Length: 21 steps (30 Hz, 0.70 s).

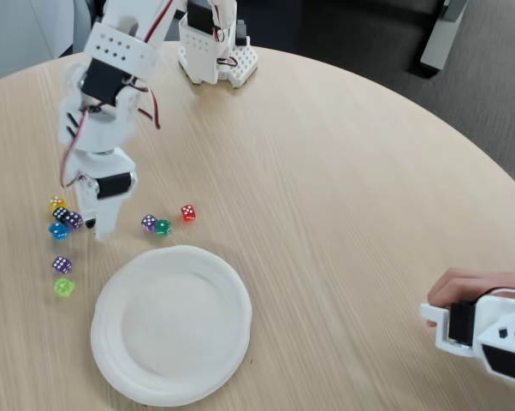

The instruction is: Pick a purple dice and put it in the plate.

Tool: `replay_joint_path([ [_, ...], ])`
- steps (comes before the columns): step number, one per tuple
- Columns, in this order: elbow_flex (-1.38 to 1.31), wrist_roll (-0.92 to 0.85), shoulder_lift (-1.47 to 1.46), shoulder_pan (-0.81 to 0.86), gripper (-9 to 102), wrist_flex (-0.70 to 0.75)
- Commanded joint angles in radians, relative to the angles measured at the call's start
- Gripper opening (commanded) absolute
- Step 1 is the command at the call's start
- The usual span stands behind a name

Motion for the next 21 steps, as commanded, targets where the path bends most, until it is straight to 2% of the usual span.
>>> replay_joint_path([
  [1, -0.018, 0.026, 0.005, 0.006, 11, -0.009],
  [13, -0.018, 0.176, 0.006, 0.017, 12, -0.008],
  [21, -0.018, 0.218, 0.005, 0.135, 12, -0.008],
])
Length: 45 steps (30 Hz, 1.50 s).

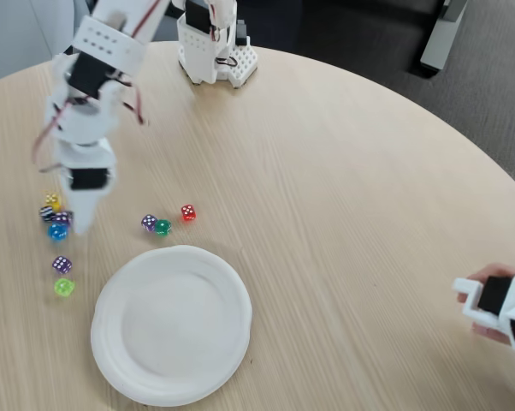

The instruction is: Pick a purple dice and put it in the plate.

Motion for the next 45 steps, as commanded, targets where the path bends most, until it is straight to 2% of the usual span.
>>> replay_joint_path([
  [1, -0.018, 0.014, 0.009, 0.026, 12, -0.008],
  [25, -0.017, 0.057, 0.009, 0.086, 13, 0.0],
  [38, -0.017, 0.06, 0.009, 0.086, 0, 0.003],
  [45, -0.017, 0.078, 0.025, 0.086, 0, 0.011],
])
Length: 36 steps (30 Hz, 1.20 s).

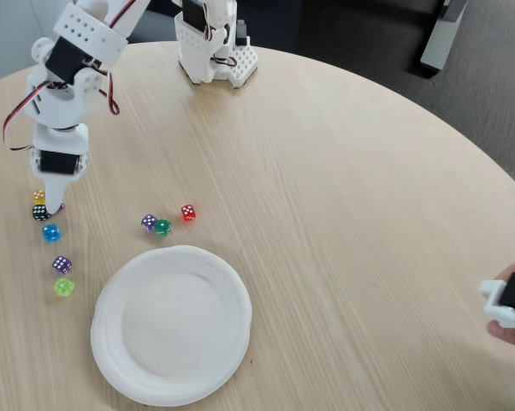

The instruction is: Pick a purple dice and put it in the plate.

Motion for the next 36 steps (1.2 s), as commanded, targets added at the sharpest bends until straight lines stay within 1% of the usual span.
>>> replay_joint_path([
  [1, -0.017, 0.017, 0.026, 0.005, 0, 0.012],
  [3, -0.018, 0.012, 0.06, -0.009, 0, 0.012],
  [10, -0.018, 0.029, 0.345, -0.017, 0, 0.014],
  [12, -0.006, 0.031, 0.403, -0.046, 0, 0.014],
  [19, 0.0, 0.057, 0.491, -0.204, 0, 0.017],
  [29, 0.0, 0.101, 0.479, -0.486, 0, 0.017],
  [36, 0.002, 0.121, 0.474, -0.646, 0, 0.017],
])
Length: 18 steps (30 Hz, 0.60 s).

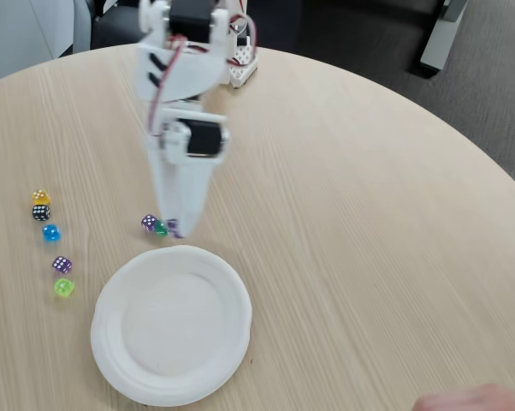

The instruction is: Pick a purple dice and put it in the plate.

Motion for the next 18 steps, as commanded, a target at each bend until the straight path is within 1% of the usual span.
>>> replay_joint_path([
  [1, -0.003, 0.009, 0.02, -0.058, 0, 0.0],
  [6, 0.037, 0.009, -0.017, -0.118, 0, 0.0],
  [12, 0.153, -0.021, -0.103, -0.112, 0, -0.003],
  [18, 0.16, -0.071, -0.126, -0.1, 0, -0.02],
])
